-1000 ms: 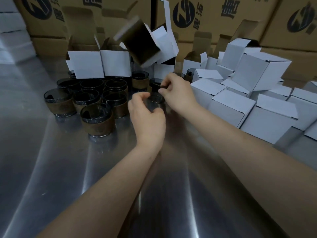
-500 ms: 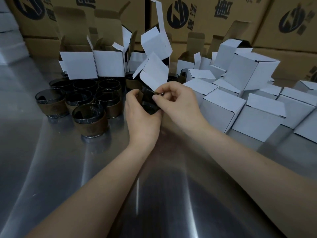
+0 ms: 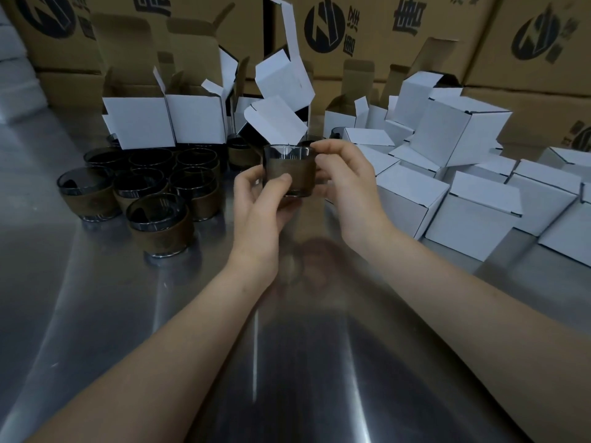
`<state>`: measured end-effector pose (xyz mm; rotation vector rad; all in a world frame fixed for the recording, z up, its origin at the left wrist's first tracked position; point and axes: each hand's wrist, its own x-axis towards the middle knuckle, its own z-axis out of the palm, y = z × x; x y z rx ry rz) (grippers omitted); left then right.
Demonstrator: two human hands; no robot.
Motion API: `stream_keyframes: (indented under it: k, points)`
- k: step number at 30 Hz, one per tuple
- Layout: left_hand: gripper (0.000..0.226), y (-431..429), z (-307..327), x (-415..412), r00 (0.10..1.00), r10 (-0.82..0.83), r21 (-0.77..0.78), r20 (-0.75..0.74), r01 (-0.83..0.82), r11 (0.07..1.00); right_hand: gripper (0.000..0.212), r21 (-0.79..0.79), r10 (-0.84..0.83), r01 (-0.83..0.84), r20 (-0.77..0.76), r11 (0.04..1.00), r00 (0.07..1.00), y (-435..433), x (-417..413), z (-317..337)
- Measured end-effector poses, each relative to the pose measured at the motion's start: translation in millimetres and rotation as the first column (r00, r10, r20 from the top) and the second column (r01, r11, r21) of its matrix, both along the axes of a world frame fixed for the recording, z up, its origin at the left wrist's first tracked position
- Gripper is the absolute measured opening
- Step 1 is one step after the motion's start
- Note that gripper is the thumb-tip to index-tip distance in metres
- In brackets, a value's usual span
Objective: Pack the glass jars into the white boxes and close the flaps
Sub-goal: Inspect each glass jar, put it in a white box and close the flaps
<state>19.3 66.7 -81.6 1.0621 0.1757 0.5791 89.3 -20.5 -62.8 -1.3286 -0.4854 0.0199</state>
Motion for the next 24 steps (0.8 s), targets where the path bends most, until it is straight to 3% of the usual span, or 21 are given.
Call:
stream_keyframes:
  k: [8,15,20,24]
  points:
    - [0.03,5.0,2.7,-1.9,0.981,-0.137,-0.336,0.137,0.176,0.925,0.037,-0.024,0.173,-0.175,-0.067,0.984,0.983,0.0,2.4,-4.7]
    - [0.034,9.2,-1.8,0.0,0.964,-0.184,-0.388,0.193,0.247,0.888,0.051,-0.086,0.27,-0.278,-0.095,0.957,0.958,-3.0,1.3,-5.9]
    - [0.034,9.4,-2.5,0.3,0.961,-0.221,-0.342,0.167,0.266,0.901,0.05,-0.106,0.283,-0.295,-0.114,0.95,0.952,-4.0,1.4,-8.1]
    - [0.032,9.7,-1.1,-0.6,0.968,-0.226,-0.262,0.108,0.248,0.933,0.062,-0.127,0.216,-0.224,-0.073,0.966,0.974,-3.9,-0.3,-8.2]
